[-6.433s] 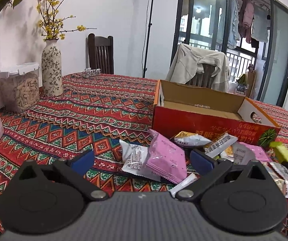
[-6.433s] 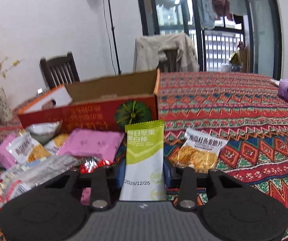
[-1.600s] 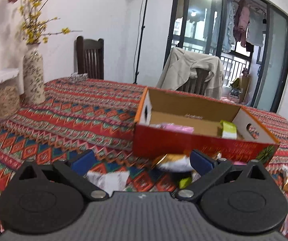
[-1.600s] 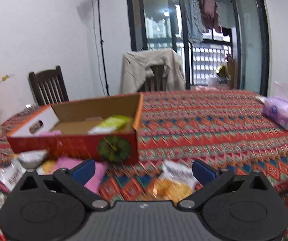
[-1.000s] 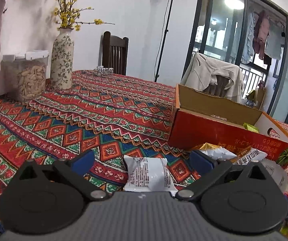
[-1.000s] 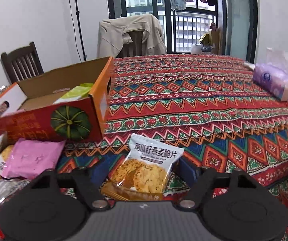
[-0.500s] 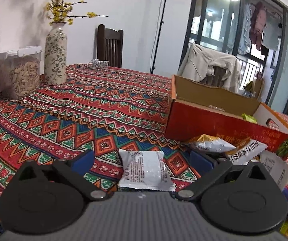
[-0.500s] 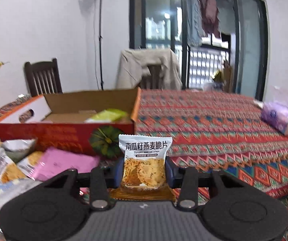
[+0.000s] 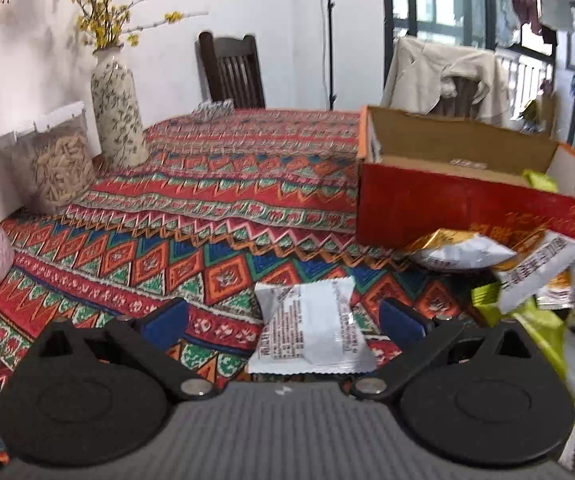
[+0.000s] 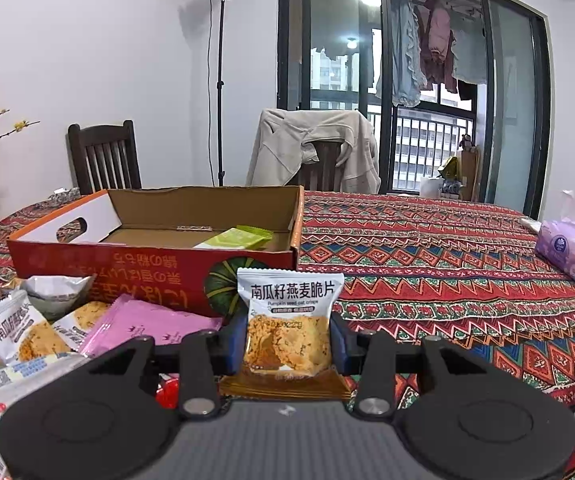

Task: Organize snacks
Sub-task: 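Grasp a crisp packet with the right tool while the left tool grasps a white packet, then carry both held packets toward the cardboard box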

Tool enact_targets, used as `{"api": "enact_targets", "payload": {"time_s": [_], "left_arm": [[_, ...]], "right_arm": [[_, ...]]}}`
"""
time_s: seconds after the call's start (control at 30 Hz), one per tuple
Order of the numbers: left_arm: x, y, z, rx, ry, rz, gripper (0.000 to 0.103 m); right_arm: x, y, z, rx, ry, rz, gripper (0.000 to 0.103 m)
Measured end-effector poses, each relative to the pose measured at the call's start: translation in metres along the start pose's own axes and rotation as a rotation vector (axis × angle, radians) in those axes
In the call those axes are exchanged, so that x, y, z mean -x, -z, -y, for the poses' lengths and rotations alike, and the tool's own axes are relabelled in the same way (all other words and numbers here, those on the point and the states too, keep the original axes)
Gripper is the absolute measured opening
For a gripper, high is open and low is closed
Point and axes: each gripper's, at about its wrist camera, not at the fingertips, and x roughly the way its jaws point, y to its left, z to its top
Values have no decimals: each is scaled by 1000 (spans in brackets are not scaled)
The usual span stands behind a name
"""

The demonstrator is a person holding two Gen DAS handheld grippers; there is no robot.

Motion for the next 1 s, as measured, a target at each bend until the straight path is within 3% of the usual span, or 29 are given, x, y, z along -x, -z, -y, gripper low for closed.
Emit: {"api": "enact_targets", "payload": {"time_s": [0.13,0.27,0.63,0.73,0.77,0.8,0.9,1.0], "left_arm": [[-6,0,-9,55,11,-46,103],[-10,0,-9,49,23,-76,103],[-10,1,-5,31,41,-73,102],[-5,2,-5,29,40,-38,79],[-3,2,-5,28,53,-27,65],[-2,2,-5,30,60,-17,58],[2,3,-11,62,116,11,55],[11,4,-15,78,111,61,55]], "right_arm": [[1,0,1,-7,-7,5,41],[0,1,-1,7,-17,5,41],[3,0,0,5,-16,12,41],[2,0,0,4,-17,8,41],[2,0,0,5,-17,7,41],[2,0,0,5,-17,8,41],[3,0,1,6,-16,9,41],[3,0,0,4,-15,11,41]]}}
